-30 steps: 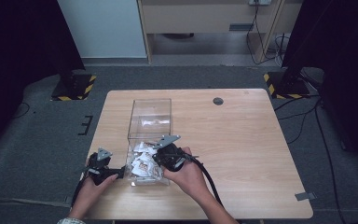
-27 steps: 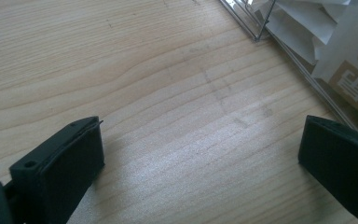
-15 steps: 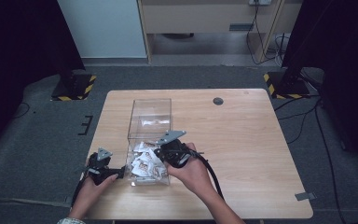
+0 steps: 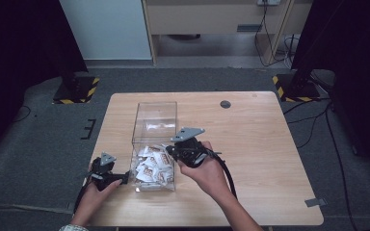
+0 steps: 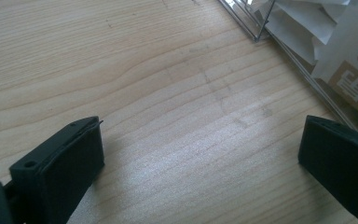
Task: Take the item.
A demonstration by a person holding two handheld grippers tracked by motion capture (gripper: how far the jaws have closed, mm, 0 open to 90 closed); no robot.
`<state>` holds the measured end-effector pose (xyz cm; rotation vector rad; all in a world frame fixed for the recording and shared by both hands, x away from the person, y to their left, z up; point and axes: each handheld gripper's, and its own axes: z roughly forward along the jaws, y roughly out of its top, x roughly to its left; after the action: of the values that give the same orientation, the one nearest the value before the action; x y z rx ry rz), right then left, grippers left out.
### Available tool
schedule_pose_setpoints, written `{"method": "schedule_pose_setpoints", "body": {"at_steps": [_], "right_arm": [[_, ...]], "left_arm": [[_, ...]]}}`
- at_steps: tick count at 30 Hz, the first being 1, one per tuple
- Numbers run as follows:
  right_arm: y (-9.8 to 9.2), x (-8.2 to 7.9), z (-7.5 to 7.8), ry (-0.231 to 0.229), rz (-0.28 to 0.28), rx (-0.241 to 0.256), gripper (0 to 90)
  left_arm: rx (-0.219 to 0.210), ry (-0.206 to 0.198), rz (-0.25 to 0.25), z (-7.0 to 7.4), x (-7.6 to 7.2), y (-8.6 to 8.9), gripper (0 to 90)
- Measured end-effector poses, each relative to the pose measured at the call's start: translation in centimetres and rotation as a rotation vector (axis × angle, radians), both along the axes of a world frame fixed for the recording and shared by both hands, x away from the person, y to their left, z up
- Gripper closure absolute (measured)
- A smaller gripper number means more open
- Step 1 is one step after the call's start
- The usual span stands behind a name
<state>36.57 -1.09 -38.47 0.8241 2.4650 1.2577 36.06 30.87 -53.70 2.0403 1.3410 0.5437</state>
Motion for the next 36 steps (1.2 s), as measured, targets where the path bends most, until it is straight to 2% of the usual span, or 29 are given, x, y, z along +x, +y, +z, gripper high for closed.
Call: {"method": "schedule_pose_setpoints", "body": {"at_steps": [21, 36], "right_arm": [[-3.7, 1.4, -0.2, -0.013, -0.072, -0.031, 89.3], [-8.0, 2.7, -0.7, -0.016, -0.154, -0.032, 89.3]], "left_arm": [[0.000, 0.000, 0.000, 0.0, 0.0, 0.0, 0.0], [0.000, 0.000, 0.000, 0.0, 0.0, 0.0, 0.0]]}}
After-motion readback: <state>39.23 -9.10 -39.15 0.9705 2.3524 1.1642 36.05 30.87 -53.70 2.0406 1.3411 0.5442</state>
